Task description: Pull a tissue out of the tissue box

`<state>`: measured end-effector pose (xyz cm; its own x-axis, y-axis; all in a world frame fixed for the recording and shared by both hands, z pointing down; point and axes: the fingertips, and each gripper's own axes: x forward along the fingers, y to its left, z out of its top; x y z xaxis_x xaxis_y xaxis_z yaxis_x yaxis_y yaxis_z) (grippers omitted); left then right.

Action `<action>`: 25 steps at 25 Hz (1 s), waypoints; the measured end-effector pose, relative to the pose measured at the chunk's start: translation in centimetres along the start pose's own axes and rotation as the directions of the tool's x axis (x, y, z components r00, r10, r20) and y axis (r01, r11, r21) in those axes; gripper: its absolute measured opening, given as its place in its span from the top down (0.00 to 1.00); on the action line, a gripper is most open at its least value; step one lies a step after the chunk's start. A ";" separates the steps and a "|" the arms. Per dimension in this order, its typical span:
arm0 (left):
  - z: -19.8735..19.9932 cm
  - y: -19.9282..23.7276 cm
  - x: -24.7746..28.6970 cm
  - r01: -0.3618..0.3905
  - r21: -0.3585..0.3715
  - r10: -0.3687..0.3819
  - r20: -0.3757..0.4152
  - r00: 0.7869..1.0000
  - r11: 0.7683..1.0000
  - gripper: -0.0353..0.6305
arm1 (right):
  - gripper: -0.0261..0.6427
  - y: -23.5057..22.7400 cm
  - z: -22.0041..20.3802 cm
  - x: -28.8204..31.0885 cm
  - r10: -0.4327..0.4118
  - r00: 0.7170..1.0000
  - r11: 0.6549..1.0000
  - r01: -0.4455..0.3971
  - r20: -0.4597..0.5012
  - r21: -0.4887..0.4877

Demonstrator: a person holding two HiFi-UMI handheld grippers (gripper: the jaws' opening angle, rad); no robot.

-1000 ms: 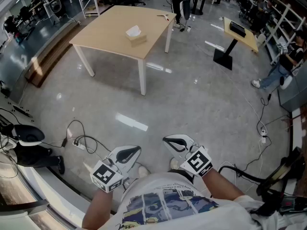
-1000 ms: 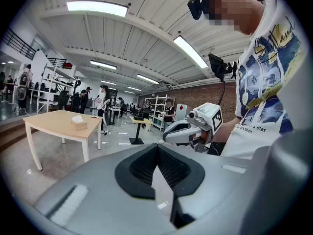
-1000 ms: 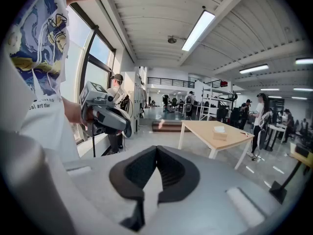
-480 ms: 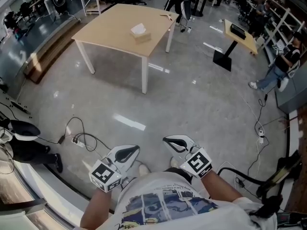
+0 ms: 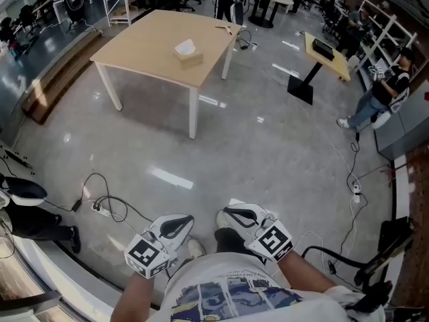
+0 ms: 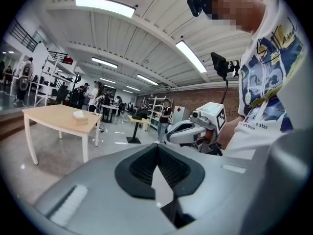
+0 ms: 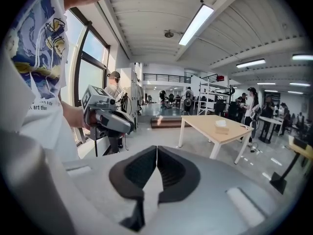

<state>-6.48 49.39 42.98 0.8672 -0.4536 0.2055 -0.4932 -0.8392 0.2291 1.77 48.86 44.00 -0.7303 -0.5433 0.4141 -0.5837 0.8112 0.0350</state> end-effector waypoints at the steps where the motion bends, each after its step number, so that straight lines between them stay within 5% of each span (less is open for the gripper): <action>1: 0.1 0.4 0.4 -0.005 0.001 0.005 -0.001 1.000 1.000 0.94 | 0.95 -0.5 -0.1 0.2 0.000 1.000 1.000 0.000 -0.005 -0.003; 10: 3.0 5.3 4.6 -0.071 -0.012 0.071 0.007 0.997 0.997 0.94 | 0.94 -7.8 1.4 4.0 0.055 0.998 0.998 -0.055 0.040 -0.007; 25: 10.9 13.6 19.9 -0.113 0.091 0.115 -0.021 0.993 0.989 0.94 | 0.90 -25.1 1.8 6.8 0.122 0.991 0.990 -0.117 0.061 -0.078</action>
<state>4.84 25.71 39.86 0.8029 -0.5408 0.2509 -0.5797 -0.8064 0.1170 10.79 24.39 44.26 -0.8161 -0.4525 0.3595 -0.4647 0.8836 0.0574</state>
